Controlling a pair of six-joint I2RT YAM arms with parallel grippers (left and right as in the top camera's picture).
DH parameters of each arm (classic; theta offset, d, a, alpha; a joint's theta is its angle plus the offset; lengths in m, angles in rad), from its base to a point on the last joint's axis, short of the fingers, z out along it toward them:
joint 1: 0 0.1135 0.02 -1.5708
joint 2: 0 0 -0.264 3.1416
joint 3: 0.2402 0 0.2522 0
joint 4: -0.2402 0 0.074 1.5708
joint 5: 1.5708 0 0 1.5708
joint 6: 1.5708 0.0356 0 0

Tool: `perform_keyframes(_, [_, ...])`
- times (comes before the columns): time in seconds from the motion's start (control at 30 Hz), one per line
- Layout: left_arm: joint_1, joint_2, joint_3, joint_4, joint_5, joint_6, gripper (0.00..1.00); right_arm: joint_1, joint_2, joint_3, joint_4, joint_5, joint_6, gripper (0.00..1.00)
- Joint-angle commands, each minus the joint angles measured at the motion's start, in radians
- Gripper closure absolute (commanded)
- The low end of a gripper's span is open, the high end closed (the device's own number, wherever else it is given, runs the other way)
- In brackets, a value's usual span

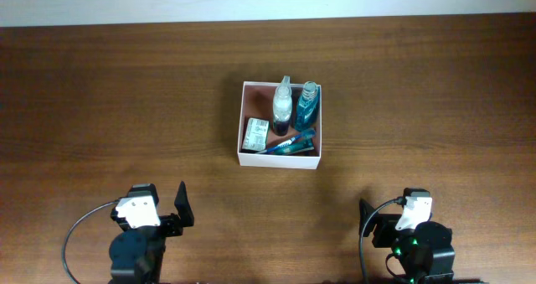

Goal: Pack container

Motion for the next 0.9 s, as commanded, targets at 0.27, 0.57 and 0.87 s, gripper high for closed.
perform_keyframes(0.27, [-0.004, -0.069, -0.051, 0.016, -0.007, 0.01, 0.0, -0.006, -0.007, -0.005, 0.003, -0.005, 0.008, 0.01])
perform_keyframes(0.57, [-0.004, -0.069, -0.051, 0.016, -0.007, 0.01, 0.01, -0.006, -0.007, -0.005, 0.003, -0.005, 0.008, 0.01])
perform_keyframes(0.87, [-0.004, -0.069, -0.051, 0.016, -0.007, 0.01, 0.01, -0.006, -0.007, -0.005, 0.003, -0.005, 0.008, 0.01])
